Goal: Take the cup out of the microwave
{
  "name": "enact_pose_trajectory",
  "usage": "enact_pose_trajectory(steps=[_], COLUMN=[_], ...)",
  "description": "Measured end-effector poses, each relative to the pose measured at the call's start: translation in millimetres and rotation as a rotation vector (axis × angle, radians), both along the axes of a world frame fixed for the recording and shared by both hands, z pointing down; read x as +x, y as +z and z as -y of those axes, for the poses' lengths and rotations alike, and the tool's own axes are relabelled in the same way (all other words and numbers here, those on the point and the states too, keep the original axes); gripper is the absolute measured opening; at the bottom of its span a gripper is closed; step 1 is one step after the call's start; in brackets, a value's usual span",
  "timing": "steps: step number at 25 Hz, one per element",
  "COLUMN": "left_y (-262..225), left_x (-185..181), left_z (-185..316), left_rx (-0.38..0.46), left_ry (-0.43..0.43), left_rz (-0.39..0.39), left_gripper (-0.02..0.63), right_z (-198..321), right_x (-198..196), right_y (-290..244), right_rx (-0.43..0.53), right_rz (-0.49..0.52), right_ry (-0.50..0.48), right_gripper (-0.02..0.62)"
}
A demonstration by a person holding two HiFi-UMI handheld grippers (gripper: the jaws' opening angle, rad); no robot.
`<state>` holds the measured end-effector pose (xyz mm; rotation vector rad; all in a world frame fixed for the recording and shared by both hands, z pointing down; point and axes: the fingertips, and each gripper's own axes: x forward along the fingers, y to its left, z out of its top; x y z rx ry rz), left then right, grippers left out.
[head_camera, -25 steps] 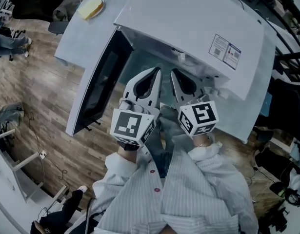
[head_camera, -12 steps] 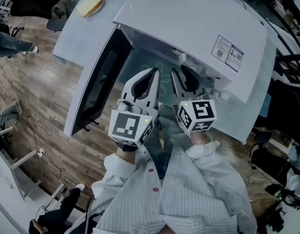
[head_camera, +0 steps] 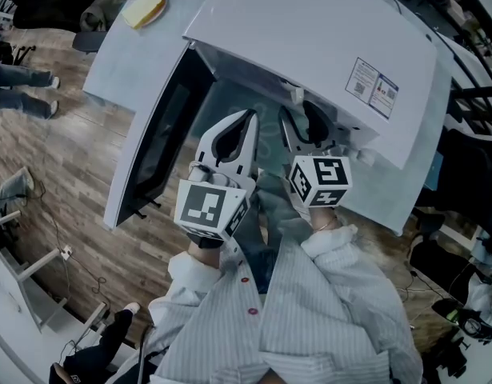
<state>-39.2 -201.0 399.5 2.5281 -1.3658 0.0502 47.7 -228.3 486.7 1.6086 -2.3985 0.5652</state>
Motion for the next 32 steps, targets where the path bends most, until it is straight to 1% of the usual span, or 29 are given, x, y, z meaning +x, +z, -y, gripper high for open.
enact_pose_trajectory(steps=[9, 17, 19, 21, 22, 26, 32], left_y=[4.4, 6.3, 6.2, 6.1, 6.0, 4.8, 1.9], left_x=[0.2, -4.1, -6.4, -8.8, -9.7, -12.2, -15.6], left_z=[4.0, 6.8, 6.7, 6.4, 6.3, 5.4, 4.0], left_rx=[-0.007, -0.016, -0.017, -0.016, -0.016, -0.014, -0.006], left_ry=[-0.009, -0.015, -0.023, -0.034, -0.037, -0.045, -0.058], left_rz=[0.002, 0.005, 0.006, 0.006, 0.007, 0.007, 0.006], left_gripper=[0.009, 0.009, 0.009, 0.009, 0.009, 0.009, 0.009], right_z=[15.2, 22.6, 23.9, 25.7, 26.6, 27.5, 23.9], right_x=[7.9, 5.7, 5.1, 6.0, 5.7, -0.2, -4.7], right_y=[14.1, 21.2, 20.8, 19.6, 19.1, 18.6, 17.9], right_rx=[-0.018, -0.023, -0.019, -0.01, -0.007, -0.006, -0.014], right_rz=[-0.005, -0.032, -0.041, -0.054, -0.059, -0.062, -0.037], right_ry=[0.036, 0.029, 0.032, 0.04, 0.038, 0.017, -0.001], right_gripper=[0.206, 0.202, 0.177, 0.12, 0.102, 0.095, 0.092])
